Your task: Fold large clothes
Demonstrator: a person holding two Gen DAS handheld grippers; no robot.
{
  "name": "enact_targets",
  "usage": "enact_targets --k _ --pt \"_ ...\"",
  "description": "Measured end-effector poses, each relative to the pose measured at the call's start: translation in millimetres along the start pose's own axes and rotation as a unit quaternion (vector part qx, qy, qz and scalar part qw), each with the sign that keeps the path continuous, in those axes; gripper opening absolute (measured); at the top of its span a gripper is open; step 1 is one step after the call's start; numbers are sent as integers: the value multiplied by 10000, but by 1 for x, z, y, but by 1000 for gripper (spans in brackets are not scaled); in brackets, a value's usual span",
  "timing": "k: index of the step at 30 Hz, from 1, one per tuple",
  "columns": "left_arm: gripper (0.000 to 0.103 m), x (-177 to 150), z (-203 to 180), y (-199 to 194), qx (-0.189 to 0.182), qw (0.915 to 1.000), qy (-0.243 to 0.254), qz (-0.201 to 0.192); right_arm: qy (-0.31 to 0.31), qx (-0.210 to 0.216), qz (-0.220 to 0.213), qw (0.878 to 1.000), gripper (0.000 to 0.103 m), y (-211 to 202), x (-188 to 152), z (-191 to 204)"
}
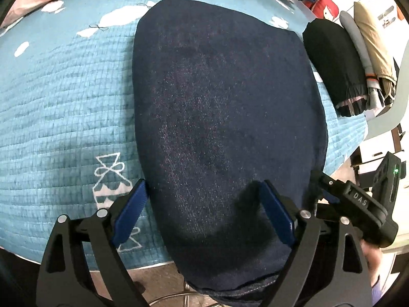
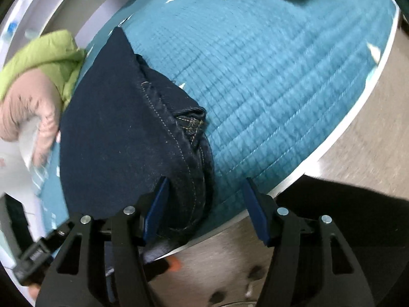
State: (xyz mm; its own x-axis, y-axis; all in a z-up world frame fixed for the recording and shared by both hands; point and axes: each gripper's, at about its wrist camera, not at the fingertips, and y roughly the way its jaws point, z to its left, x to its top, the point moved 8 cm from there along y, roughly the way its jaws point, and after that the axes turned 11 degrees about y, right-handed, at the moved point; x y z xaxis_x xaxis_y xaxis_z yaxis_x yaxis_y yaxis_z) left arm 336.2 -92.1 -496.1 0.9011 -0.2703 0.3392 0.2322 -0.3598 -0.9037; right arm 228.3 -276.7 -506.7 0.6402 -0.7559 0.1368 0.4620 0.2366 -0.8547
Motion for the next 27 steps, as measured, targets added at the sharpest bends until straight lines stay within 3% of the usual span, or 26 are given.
enact_targets --k 5,14,20,22,24,27 --pt "88 0 -1 2 55 10000 12 2 559 436 324 9970 57 4 -5 -8" --pt "88 18 -5 -5 192 9993 293 -91 732 729 660 9925 59 18 -24 18" --pt "89 67 26 -23 214 9981 537 -210 953 897 644 9893 60 20 -23 23" --pt "89 88 37 -27 181 9971 709 -190 913 945 598 9895 56 16 -25 27" --pt "89 118 45 -29 231 9943 1035 -131 756 1064 613 9895 48 14 -29 34" --pt "89 152 45 -27 249 9888 1469 -22 919 1168 730 9862 50 25 -32 39"
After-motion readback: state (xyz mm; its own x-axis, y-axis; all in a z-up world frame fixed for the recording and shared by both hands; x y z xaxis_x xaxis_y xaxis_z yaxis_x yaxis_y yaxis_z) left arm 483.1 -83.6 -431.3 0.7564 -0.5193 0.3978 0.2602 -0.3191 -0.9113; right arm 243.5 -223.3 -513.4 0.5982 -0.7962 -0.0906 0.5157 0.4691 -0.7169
